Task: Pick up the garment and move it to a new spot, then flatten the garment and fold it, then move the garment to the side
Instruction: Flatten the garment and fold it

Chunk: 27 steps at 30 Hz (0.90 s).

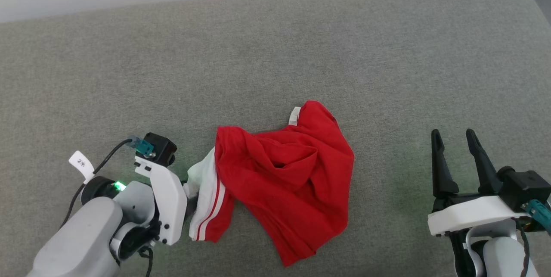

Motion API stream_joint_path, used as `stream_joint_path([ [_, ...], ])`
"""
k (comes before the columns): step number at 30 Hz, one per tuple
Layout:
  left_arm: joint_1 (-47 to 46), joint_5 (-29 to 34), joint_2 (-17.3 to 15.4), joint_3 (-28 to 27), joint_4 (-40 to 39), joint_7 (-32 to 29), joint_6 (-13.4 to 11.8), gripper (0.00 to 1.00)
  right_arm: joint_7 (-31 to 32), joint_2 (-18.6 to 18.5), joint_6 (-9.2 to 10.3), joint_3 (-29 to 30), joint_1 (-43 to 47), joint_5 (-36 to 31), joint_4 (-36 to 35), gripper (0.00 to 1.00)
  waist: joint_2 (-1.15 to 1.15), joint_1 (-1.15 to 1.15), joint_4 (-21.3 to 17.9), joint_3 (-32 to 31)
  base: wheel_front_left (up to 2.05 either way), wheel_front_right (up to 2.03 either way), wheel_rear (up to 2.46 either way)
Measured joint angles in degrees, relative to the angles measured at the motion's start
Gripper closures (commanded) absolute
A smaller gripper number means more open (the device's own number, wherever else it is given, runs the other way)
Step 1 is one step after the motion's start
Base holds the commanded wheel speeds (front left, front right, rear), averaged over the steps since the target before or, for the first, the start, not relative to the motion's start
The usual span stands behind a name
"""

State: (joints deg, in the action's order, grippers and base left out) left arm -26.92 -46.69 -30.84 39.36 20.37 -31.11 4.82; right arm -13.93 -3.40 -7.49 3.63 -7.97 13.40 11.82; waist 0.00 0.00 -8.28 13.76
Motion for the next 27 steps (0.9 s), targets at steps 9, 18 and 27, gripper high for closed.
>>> stream_joint_path([
  [9, -1.1, -0.2, 0.2, 0.1, 1.5, 2.4, 1.2, 1.00, -0.2, -0.1, 0.00, 0.8, 0.1, -0.6, 0.6, 0.00, 0.00, 0.00, 1.7, -1.3, 0.00, 0.00, 0.00],
  [18, -1.0, -2.1, -9.1, -8.3, -1.9, 7.2, -2.6, 1.00, 0.2, -0.3, -0.01, 1.2, 0.5, -1.2, 0.3, 0.00, 0.00, 0.00, 4.1, -2.8, 0.00, 0.00, 0.00],
  [27, -1.0, -2.2, -15.0, -13.0, 1.4, 10.1, -5.6, 1.00, 0.8, -0.3, -0.01, 0.4, 0.9, -1.4, 0.0, 0.00, 0.00, 0.00, 5.5, -3.6, 0.00, 0.00, 0.00],
])
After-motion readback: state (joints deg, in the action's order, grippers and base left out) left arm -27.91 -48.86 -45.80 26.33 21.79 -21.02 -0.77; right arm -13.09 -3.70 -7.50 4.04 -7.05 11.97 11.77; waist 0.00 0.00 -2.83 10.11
